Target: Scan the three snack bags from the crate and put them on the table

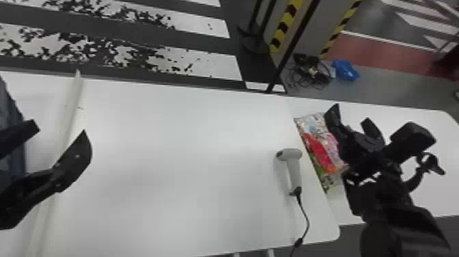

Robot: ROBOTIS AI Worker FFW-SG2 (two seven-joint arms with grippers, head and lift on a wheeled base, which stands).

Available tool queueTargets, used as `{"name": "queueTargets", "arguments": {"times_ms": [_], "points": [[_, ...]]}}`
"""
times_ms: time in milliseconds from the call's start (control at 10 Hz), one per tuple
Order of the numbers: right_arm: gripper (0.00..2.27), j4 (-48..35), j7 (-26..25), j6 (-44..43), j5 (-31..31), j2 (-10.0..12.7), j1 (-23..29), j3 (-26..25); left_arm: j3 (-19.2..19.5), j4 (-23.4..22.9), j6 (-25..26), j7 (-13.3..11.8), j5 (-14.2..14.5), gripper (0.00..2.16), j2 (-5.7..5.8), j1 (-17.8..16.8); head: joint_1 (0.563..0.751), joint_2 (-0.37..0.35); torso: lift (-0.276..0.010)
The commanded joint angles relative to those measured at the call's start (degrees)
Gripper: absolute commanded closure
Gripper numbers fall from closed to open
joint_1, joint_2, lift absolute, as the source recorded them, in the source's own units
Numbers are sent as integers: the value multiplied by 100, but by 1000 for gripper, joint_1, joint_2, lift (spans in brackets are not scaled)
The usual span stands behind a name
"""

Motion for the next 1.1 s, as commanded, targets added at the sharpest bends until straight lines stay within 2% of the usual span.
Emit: {"name": "queueTargets", "arguments": {"times_ms": [0,100,400,500,600,700,900,1000], "points": [[83,-628,291,583,79,239,186,441,-7,-5,0,28,-9,56,-11,0,695,-350,-94],[83,-988,406,935,272,353,283,845,-60,-14,0,107,-88,56,-28,9,695,-350,-94],[87,-1393,397,1023,1345,643,652,2216,-104,-31,-17,477,-141,60,-134,115,695,-152,-94],[87,-1463,318,1040,1450,696,793,2357,-183,-119,-17,687,-299,60,-134,238,695,-120,-94],[90,-1665,186,1163,1450,784,968,2357,-201,-225,-17,714,-325,56,-134,405,695,-73,-94],[90,-1823,124,1304,1441,801,1153,2330,-201,-260,-17,819,-325,56,-134,545,695,-58,-94],[90,-1920,54,1462,1257,713,1355,2137,-209,-242,-17,925,-378,56,-134,791,695,-59,-94],[90,-1920,28,1550,1063,590,1434,2014,-201,-269,-17,960,-378,56,-134,906,695,-67,-94]]}}
